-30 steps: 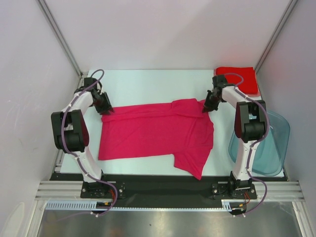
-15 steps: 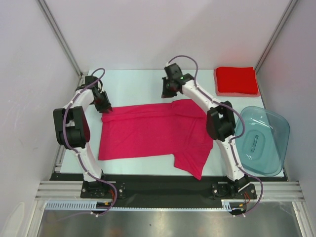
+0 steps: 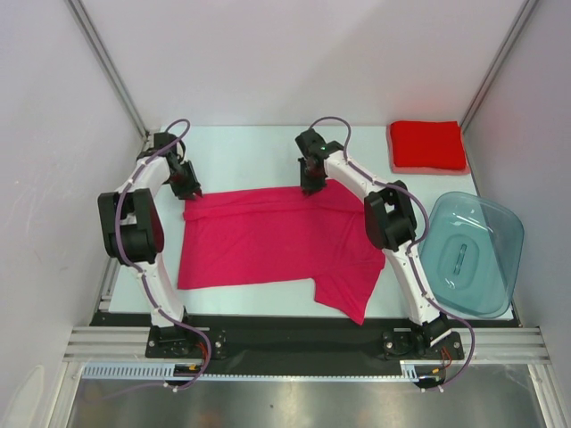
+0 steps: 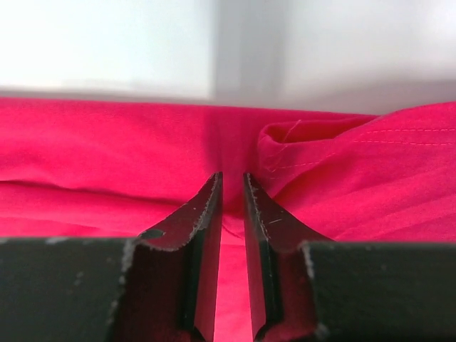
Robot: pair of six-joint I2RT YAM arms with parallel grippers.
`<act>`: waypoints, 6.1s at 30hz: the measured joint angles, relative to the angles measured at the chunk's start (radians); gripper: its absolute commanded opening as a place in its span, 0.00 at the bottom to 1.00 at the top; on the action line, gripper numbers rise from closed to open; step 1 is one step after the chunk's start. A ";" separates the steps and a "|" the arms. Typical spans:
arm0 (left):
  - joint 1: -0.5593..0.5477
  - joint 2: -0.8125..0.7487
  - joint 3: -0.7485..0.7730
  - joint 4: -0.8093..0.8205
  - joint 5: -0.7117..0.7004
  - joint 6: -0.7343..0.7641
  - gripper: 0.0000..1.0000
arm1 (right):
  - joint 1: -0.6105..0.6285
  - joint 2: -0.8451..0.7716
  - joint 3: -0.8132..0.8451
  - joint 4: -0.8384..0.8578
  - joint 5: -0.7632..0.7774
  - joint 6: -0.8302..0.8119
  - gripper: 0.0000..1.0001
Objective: Fold and stack the t-shirts
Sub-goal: Fold the tshirt
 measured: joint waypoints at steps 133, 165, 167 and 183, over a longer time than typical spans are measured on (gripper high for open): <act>0.145 0.096 0.072 -0.023 0.091 0.127 0.61 | -0.499 -0.254 -0.496 0.341 -0.307 -0.157 0.54; 0.144 0.231 0.174 0.048 0.143 0.057 0.00 | -0.502 -0.204 -0.432 0.357 -0.275 -0.151 0.00; 0.144 0.254 0.210 0.050 0.143 0.049 0.01 | -0.502 -0.192 -0.410 0.359 -0.273 -0.151 0.00; 0.123 0.212 0.211 0.066 0.034 0.024 0.62 | -0.505 -0.109 -0.154 0.207 -0.203 -0.171 0.54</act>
